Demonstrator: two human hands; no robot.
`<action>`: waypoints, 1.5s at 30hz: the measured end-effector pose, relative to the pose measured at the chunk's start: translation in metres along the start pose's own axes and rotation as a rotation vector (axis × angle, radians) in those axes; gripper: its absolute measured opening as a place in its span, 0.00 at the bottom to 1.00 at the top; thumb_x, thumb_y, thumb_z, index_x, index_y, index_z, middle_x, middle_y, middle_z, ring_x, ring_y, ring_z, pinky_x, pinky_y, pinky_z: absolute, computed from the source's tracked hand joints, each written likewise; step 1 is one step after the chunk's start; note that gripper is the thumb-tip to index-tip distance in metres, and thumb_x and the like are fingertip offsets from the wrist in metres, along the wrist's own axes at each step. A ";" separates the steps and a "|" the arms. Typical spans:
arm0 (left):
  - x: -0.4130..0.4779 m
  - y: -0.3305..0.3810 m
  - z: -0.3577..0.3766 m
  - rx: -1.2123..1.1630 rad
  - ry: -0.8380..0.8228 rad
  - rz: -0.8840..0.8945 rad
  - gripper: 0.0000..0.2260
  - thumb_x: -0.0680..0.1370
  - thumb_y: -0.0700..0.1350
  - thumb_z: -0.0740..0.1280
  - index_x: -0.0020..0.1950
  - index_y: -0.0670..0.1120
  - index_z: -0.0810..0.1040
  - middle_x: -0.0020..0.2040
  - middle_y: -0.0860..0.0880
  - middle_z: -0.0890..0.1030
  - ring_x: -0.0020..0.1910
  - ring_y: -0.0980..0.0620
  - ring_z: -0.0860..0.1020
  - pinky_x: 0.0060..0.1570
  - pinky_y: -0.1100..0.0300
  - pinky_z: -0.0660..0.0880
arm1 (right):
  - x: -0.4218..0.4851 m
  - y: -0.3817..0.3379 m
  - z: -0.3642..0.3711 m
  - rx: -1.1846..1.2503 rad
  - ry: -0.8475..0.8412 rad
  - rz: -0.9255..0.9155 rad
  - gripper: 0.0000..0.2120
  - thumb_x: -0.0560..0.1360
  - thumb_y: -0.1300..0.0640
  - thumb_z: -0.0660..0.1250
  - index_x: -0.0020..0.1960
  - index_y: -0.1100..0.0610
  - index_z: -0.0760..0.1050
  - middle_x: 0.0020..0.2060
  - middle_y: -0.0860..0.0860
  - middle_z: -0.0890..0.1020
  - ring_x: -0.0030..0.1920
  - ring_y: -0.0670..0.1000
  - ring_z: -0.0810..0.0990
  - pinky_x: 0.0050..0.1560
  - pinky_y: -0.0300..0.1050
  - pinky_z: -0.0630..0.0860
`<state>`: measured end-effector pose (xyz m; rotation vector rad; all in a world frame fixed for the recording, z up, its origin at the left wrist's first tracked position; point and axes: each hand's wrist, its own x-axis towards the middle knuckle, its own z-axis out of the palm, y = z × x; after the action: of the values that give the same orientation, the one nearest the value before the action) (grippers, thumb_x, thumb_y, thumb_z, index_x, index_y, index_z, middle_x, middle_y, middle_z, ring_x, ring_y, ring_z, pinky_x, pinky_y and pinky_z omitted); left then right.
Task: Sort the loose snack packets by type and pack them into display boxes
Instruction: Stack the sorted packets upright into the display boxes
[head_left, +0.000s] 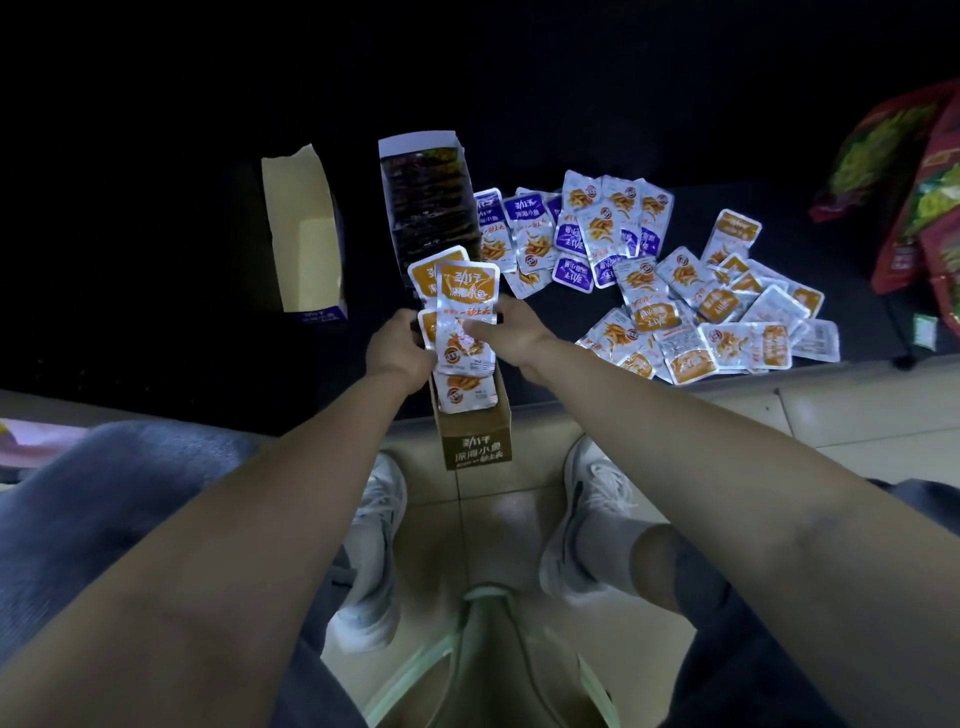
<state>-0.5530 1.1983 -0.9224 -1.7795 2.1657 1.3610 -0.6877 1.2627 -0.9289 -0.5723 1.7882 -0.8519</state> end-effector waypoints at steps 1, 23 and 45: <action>0.000 -0.001 0.000 -0.009 0.016 0.007 0.19 0.76 0.38 0.68 0.67 0.44 0.72 0.59 0.43 0.78 0.57 0.45 0.77 0.54 0.55 0.74 | 0.000 0.000 -0.002 -0.027 -0.034 -0.002 0.18 0.78 0.62 0.66 0.67 0.59 0.71 0.62 0.56 0.78 0.61 0.55 0.77 0.60 0.48 0.75; 0.009 -0.012 0.005 0.072 0.068 0.035 0.18 0.76 0.44 0.69 0.64 0.48 0.69 0.59 0.43 0.76 0.52 0.45 0.77 0.43 0.57 0.71 | 0.011 0.016 -0.010 -0.470 0.130 -0.214 0.12 0.77 0.53 0.67 0.56 0.59 0.76 0.52 0.56 0.80 0.51 0.54 0.79 0.53 0.50 0.77; 0.009 -0.012 0.005 -0.008 -0.022 0.095 0.33 0.73 0.35 0.71 0.74 0.49 0.63 0.62 0.43 0.77 0.59 0.45 0.76 0.51 0.58 0.72 | 0.018 0.006 -0.006 -0.596 -0.022 -0.293 0.38 0.71 0.60 0.73 0.75 0.51 0.57 0.65 0.59 0.68 0.59 0.58 0.76 0.59 0.52 0.75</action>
<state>-0.5489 1.1954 -0.9373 -1.6761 2.2630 1.4039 -0.6996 1.2552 -0.9429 -1.2458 1.9653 -0.4832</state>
